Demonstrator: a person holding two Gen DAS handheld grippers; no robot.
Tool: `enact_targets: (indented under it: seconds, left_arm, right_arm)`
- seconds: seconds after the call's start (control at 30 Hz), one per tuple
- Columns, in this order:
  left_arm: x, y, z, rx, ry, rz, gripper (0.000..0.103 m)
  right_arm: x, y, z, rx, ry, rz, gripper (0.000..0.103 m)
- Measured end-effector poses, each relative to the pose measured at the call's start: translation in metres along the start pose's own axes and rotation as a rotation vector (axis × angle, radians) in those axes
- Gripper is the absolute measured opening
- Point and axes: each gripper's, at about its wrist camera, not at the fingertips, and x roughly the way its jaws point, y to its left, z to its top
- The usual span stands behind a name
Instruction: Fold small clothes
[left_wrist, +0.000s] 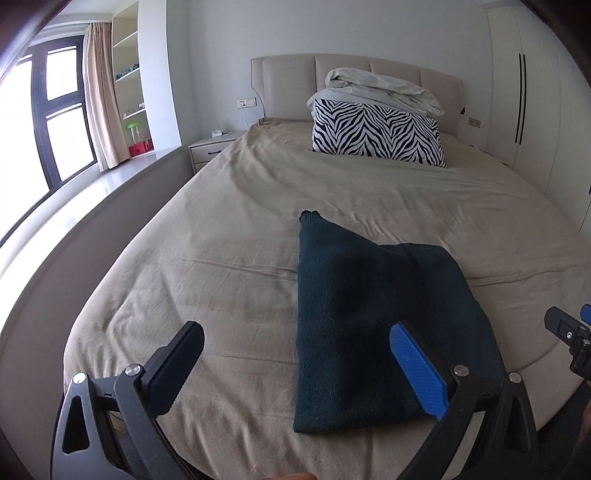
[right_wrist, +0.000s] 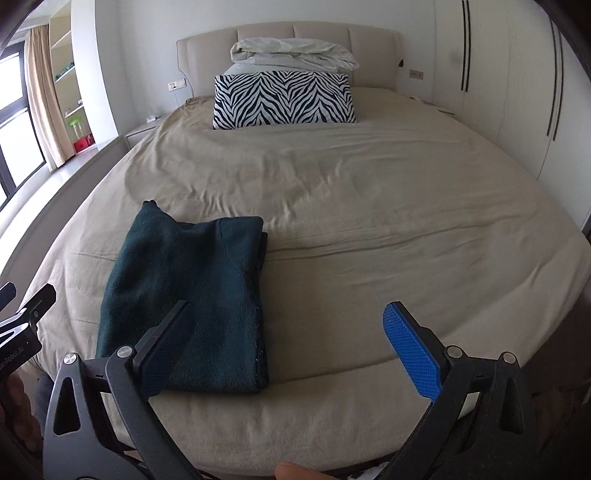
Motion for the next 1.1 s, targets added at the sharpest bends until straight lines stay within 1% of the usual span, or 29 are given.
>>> enact_targets:
  seconds: [0.17,0.27,0.43,1.1]
  left_arm:
    - [0.016,-0.007,-0.014,0.015,0.056,-0.003,0.103]
    - [0.021,-0.009,-0.019,0.012,0.080,-0.017,0.103]
    - [0.028,-0.006,-0.022,0.001,0.107,-0.024,0.103]
    - [0.034,-0.003,-0.024,-0.014,0.129,-0.031,0.103]
  right_arm:
    - [0.012,0.008,-0.017,-0.040,0.028,-0.006,0.103]
    - [0.016,0.011,-0.021,-0.054,0.044,0.005,0.103]
    - [0.016,0.016,-0.020,-0.072,0.046,0.014,0.103]
    - [0.019,0.020,-0.026,-0.085,0.064,0.008,0.103]
